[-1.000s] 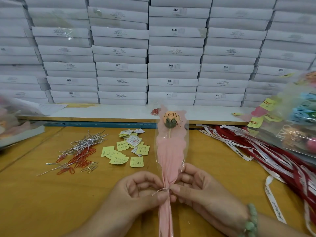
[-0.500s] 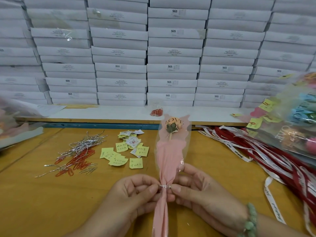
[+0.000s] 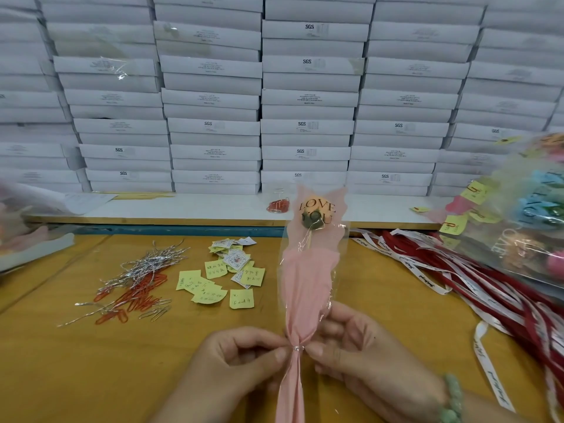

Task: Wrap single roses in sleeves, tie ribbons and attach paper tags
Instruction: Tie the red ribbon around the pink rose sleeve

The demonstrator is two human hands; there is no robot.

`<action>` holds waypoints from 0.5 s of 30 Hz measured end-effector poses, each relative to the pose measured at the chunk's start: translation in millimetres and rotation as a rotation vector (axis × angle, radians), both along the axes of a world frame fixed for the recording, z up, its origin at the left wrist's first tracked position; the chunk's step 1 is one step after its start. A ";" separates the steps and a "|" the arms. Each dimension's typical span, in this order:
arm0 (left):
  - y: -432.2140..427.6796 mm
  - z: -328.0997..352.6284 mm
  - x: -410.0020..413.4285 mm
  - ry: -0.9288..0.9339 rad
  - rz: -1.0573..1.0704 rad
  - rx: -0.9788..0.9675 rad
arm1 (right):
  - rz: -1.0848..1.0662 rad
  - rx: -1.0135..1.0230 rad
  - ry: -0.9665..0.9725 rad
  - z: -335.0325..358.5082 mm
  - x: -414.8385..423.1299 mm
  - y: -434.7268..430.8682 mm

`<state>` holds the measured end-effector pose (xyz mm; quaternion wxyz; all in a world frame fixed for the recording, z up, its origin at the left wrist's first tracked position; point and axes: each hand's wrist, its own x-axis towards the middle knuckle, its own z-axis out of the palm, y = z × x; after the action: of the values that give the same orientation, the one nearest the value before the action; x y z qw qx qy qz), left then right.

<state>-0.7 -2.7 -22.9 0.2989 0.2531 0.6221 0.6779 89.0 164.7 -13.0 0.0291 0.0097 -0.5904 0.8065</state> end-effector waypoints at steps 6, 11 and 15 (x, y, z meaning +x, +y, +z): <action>0.1 7.0 5.2 -0.096 -0.032 -0.019 | -0.019 0.035 -0.009 -2.9 -0.7 2.7; 1.0 12.1 5.4 -0.076 -0.099 -0.058 | -0.014 0.099 -0.004 -0.4 -1.5 2.9; 0.9 9.8 1.6 -0.071 -0.124 -0.056 | -0.008 0.125 0.012 0.7 -0.8 0.8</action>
<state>0.9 -1.8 -13.2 0.3692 0.2587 0.6130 0.6488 88.2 165.6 -12.3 0.0352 0.0138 -0.6395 0.7678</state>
